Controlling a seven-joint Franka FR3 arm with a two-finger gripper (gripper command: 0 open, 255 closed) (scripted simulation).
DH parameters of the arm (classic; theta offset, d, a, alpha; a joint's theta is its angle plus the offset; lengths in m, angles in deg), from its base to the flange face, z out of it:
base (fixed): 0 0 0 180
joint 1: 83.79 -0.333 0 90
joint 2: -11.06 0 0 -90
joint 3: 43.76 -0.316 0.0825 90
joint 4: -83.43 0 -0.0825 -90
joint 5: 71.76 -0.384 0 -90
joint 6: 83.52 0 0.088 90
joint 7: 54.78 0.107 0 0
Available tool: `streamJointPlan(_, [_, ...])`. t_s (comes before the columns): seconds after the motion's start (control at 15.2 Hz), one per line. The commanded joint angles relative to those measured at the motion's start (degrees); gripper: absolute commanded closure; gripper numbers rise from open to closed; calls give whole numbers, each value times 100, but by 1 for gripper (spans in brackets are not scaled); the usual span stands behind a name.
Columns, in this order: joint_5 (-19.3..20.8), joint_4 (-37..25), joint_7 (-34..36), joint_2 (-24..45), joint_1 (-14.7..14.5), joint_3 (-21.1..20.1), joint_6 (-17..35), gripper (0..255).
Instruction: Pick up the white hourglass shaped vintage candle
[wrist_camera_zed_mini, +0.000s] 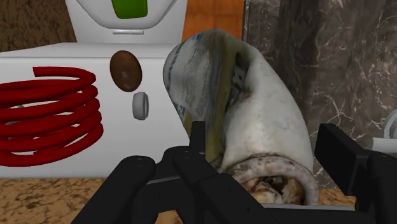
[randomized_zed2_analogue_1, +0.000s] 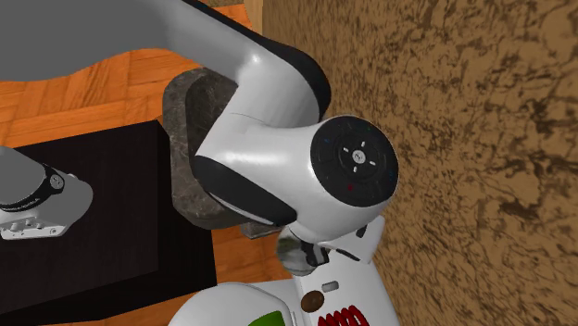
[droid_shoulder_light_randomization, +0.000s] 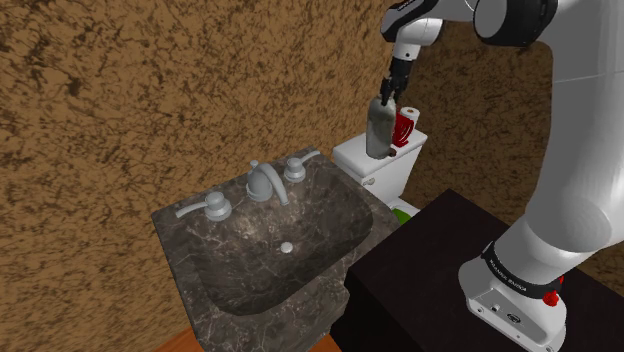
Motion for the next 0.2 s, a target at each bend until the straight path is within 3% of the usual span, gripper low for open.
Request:
streamJointPlan(0.0, [35, -26, 33, -90, -18, 19, -102, 255])
streamJointPlan(0.13, [37, -30, 35, -95, -18, 20, -111, 255])
